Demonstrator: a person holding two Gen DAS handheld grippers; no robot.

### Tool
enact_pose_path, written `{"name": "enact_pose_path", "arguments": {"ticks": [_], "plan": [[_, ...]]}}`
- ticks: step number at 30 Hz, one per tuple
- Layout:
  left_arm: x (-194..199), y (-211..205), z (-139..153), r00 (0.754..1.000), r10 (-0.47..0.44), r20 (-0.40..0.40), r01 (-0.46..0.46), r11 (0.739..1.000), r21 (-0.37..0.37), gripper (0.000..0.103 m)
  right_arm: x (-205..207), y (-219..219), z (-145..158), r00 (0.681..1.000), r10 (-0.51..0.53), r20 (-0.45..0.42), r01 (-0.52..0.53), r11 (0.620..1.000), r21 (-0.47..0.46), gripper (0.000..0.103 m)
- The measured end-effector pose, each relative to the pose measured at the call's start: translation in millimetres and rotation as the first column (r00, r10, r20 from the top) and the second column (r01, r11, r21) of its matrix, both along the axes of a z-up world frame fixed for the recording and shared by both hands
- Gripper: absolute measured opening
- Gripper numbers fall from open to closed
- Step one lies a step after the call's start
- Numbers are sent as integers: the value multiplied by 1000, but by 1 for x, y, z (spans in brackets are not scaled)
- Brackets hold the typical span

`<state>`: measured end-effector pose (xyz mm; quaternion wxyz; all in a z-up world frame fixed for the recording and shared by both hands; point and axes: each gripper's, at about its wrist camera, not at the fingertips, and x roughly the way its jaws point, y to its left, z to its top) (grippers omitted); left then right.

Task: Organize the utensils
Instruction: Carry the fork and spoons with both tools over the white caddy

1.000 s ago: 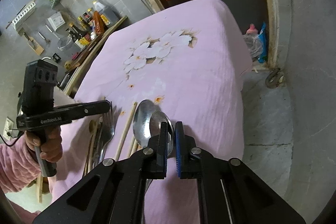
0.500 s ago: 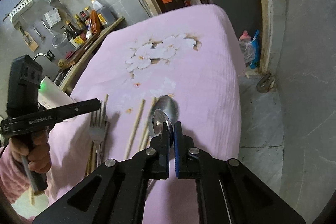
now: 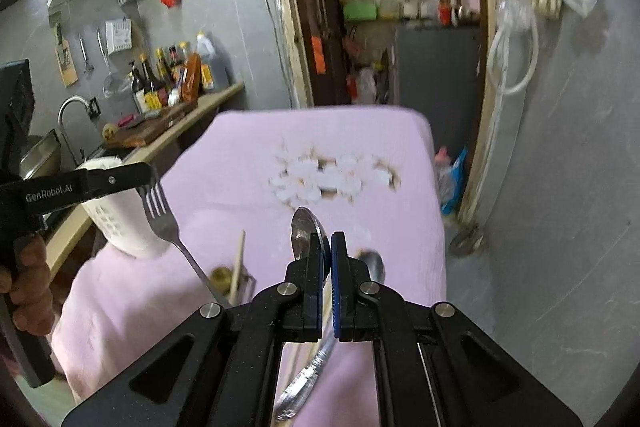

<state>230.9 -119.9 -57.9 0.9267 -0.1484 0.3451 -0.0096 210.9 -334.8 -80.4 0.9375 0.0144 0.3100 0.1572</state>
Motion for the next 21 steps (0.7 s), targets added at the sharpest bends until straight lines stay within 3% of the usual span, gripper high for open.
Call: {"name": "enact_pose_path", "arguments": {"ticks": [12, 21], "plan": [[-26, 84, 93, 988, 76, 132, -81, 996, 38, 3, -21, 64, 98, 972, -77, 222, 69, 997, 43, 4], [-38, 169, 138, 975, 144, 166, -168, 976, 140, 3, -1, 144, 127, 949, -96, 301, 73, 994, 87, 4]]}}
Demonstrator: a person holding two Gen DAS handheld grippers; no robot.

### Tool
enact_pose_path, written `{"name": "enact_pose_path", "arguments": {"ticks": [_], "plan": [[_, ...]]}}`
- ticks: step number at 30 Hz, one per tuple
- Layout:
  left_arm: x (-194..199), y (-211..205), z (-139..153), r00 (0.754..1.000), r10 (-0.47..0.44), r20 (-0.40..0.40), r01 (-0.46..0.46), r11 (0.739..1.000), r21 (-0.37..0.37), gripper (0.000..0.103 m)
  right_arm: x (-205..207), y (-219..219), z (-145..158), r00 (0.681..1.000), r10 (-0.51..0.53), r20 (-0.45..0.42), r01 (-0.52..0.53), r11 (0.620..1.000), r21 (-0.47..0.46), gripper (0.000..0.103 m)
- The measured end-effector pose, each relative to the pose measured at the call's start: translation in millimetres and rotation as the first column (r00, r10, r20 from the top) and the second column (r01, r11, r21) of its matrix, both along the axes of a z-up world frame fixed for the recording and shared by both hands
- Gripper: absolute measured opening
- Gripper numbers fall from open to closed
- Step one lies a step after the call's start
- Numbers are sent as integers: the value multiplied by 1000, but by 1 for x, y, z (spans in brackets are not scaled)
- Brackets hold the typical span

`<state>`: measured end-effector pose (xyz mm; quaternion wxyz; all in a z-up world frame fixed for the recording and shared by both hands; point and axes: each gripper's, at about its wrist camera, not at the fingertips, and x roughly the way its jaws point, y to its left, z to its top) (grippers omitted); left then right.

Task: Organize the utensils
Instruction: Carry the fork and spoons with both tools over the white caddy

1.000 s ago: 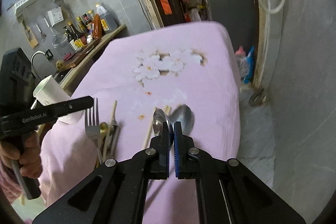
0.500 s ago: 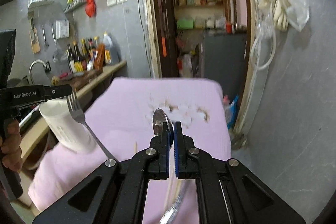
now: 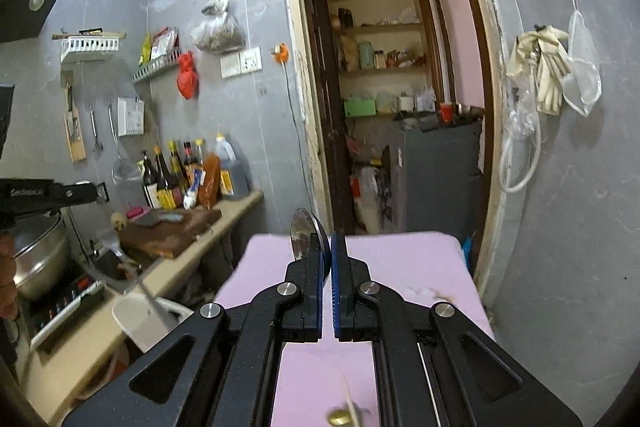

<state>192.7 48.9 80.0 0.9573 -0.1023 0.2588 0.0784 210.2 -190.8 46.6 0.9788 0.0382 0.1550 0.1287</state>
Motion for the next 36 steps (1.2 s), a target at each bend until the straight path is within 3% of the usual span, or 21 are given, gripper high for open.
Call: {"name": "enact_pose_path", "arguments": {"ticks": [6, 14, 21, 27, 36], "plan": [[-8, 57, 8, 998, 66, 10, -66, 996, 59, 3, 1, 55, 1, 998, -21, 57, 22, 999, -25, 4], [1, 90, -9, 995, 94, -34, -87, 982, 170, 3, 10, 110, -15, 996, -27, 90, 34, 996, -77, 4], [13, 77, -40, 996, 66, -61, -50, 973, 225, 3, 20, 142, -40, 997, 7, 81, 5, 989, -147, 4], [19, 54, -67, 997, 33, -77, -6, 944, 330, 3, 19, 150, -63, 998, 29, 54, -19, 984, -180, 4], [23, 64, -84, 991, -40, -128, 59, 987, 148, 4, 25, 143, -84, 997, 71, -35, -75, 988, -135, 4]]}}
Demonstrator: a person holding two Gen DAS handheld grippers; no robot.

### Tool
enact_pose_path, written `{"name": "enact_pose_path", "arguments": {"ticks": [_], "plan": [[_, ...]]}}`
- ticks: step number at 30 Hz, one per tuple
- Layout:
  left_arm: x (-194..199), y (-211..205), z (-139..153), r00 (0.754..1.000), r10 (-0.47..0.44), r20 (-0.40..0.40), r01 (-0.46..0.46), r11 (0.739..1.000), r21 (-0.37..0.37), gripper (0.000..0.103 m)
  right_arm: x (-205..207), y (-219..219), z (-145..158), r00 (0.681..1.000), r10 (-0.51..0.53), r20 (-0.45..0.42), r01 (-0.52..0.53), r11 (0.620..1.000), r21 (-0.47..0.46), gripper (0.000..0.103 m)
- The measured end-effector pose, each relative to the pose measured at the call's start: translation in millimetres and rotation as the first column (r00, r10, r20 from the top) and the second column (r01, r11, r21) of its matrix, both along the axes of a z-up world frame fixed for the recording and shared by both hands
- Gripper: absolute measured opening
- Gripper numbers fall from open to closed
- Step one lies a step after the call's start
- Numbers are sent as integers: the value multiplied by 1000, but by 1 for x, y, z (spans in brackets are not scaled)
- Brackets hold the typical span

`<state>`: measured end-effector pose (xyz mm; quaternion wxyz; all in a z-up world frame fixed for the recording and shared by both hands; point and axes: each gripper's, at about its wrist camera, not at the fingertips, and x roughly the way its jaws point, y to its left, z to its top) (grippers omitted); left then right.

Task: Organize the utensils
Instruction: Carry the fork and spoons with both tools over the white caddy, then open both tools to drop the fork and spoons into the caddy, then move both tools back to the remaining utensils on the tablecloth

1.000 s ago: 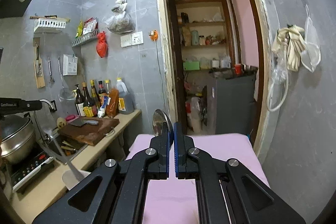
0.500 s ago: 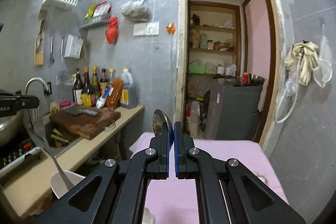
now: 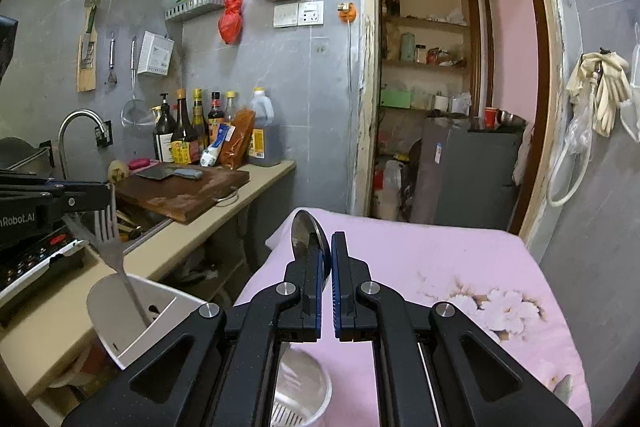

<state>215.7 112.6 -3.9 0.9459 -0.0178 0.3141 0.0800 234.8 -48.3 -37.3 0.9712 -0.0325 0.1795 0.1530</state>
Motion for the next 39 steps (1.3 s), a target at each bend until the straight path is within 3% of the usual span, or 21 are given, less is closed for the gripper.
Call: {"name": "enact_pose_path", "arguments": {"ticks": [5, 7, 9, 12, 17, 19, 24, 29, 39], "plan": [[-3, 10, -3, 1000, -24, -6, 23, 990, -141, 7, -3, -6, -2, 1000, 11, -29, -11, 1000, 24, 6], [-5, 16, -3, 999, -33, 10, 35, 978, -203, 8, -6, -8, -2, 999, 16, -37, -15, 1000, 27, 11], [-7, 19, -3, 999, -30, 25, 35, 973, -227, 13, -7, -11, -2, 999, 17, -44, -15, 999, 37, 30], [-10, 23, 1, 999, -26, 47, 37, 967, -251, 23, -13, -16, 1, 999, 12, -31, -11, 998, 55, 42], [-15, 25, 7, 995, -17, 94, 44, 957, -288, 50, -19, -30, 11, 999, -11, -33, 14, 996, 91, 46], [-19, 25, 10, 993, -12, 117, 47, 953, -299, 58, -23, -38, 18, 999, -29, -31, 32, 993, 116, 53], [-25, 12, 16, 987, 0, 160, 43, 964, -263, 81, -36, -62, 37, 996, -85, -13, 86, 983, 160, 77], [-36, -16, 21, 975, 24, 220, 18, 982, -186, 98, -55, -93, 53, 989, -149, 2, 147, 974, 175, 89], [-46, -85, 20, 965, -18, 263, 55, 990, -133, 99, -87, -165, 61, 965, -264, -10, 263, 957, 123, 96]]}}
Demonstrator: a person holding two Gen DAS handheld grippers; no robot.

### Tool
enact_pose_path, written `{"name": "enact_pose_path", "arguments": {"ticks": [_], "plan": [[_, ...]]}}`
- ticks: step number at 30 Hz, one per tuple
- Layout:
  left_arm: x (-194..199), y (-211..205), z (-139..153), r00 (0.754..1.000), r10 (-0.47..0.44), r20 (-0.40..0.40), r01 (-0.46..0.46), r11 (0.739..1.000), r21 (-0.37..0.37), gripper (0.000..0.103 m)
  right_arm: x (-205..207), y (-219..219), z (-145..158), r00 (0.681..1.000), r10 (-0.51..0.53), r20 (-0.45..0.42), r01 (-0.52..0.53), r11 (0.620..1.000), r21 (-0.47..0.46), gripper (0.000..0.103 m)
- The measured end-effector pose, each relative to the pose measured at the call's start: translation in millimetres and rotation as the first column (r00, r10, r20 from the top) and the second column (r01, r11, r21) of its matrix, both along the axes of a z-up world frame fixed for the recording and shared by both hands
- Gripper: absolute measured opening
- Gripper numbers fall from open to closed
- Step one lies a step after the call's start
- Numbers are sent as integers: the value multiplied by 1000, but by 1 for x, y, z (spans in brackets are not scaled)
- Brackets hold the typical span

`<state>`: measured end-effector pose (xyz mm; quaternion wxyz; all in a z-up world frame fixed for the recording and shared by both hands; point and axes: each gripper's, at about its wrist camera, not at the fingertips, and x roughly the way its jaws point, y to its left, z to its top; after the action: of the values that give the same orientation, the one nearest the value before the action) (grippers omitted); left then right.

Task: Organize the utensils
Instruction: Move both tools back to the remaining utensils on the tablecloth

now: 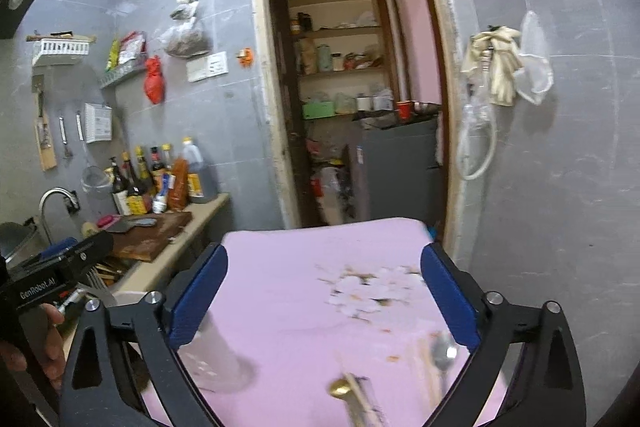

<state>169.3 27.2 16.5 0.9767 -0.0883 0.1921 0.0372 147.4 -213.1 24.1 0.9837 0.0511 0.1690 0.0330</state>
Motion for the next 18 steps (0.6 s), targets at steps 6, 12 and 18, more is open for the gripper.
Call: {"name": "enact_pose_path", "arguments": {"ticks": [6, 12, 18], "plan": [[-12, -48, -7, 1000, 10, 27, -10, 1000, -15, 102, -13, -44, -6, 999, -26, -20, 25, 999, -41, 96], [-12, -88, -23, 1000, 3, -27, -2, 1000, 25, 102, -15, -85, -19, 998, -17, -62, 14, 998, -59, 96], [-10, -124, -47, 994, 9, -105, -5, 999, 34, 102, 3, -121, -45, 991, 6, -131, -13, 999, -52, 96]]}}
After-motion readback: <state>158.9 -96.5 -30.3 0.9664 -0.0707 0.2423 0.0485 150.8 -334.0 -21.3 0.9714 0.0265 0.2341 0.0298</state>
